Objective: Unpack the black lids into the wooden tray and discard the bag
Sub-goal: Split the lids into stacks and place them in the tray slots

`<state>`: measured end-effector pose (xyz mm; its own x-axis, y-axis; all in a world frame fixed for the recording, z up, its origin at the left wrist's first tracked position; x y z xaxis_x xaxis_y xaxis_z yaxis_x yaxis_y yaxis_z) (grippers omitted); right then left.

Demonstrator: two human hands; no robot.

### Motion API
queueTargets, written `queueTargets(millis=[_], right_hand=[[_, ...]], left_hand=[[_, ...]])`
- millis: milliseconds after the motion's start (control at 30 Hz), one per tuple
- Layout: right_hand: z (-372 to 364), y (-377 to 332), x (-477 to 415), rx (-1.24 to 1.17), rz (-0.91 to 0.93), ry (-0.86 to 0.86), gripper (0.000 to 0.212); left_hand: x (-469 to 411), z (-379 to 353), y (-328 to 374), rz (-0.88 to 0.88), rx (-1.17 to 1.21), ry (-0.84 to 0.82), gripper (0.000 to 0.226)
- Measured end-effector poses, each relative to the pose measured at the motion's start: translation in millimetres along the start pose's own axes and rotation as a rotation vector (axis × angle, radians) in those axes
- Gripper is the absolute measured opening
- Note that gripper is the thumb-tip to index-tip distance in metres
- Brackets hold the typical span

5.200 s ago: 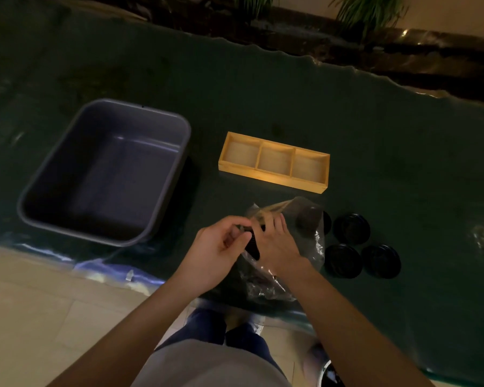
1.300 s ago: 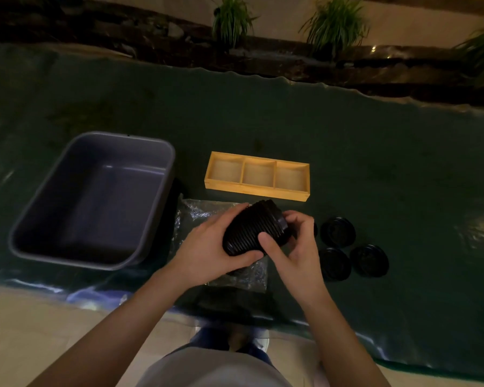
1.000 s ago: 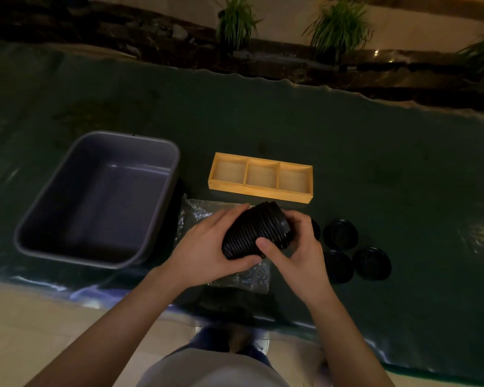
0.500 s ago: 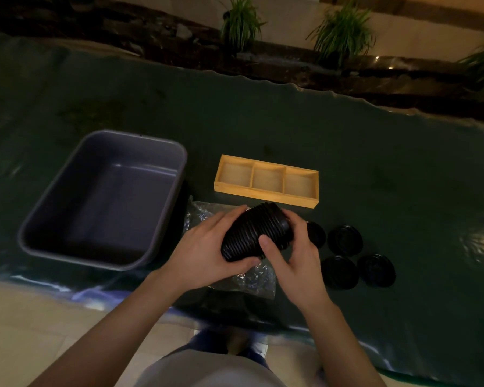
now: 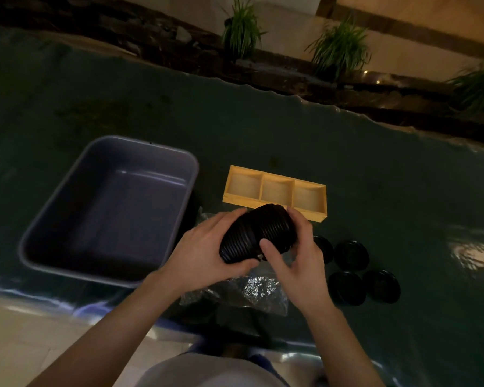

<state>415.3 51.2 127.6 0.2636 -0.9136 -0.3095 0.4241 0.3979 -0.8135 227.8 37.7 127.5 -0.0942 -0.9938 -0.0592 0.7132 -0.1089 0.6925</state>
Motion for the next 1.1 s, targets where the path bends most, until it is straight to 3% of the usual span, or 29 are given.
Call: queueTargets(millis=[133, 267, 633, 867, 1100], right_hand=[[-11.2, -6.7, -4.3, 0.083, 0.056, -0.053, 0.063], [-17.1, -3.7, -8.7, 0.062, 0.036, -0.14, 0.082], [-7.9, 42.3, -41.5, -0.092, -0.022, 0.019, 0.063], [-22.0, 90.0, -74.1, -0.158, -0.115, -0.021, 0.065], [-53.0, 183.7, -124.2, -0.364, -0.502, -0.002, 0.057]], left_hand=[[-5.7, 4.0, -4.2, -0.005, 0.033, -0.005, 0.09], [-13.4, 4.0, -9.8, -0.011, 0.033, -0.021, 0.088], [-37.4, -6.2, -17.2, 0.075, 0.008, 0.007, 0.092], [-56.4, -17.6, -17.7, 0.18, -0.049, 0.053, 0.092], [-55.9, -21.3, -44.0, 0.441, -0.032, 0.072, 0.092]])
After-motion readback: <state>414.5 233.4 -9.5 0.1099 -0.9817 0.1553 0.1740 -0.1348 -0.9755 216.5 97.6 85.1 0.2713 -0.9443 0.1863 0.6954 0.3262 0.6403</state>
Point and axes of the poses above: each hand's wrist, its own x-axis away from the middle knuckle, its own z-axis out of the back of the hand, y = z × x, the point moved 7 cm from there along -x, towards the middle knuckle, and after that the axes turned 9 degrees about z, right-handed, at the moved point
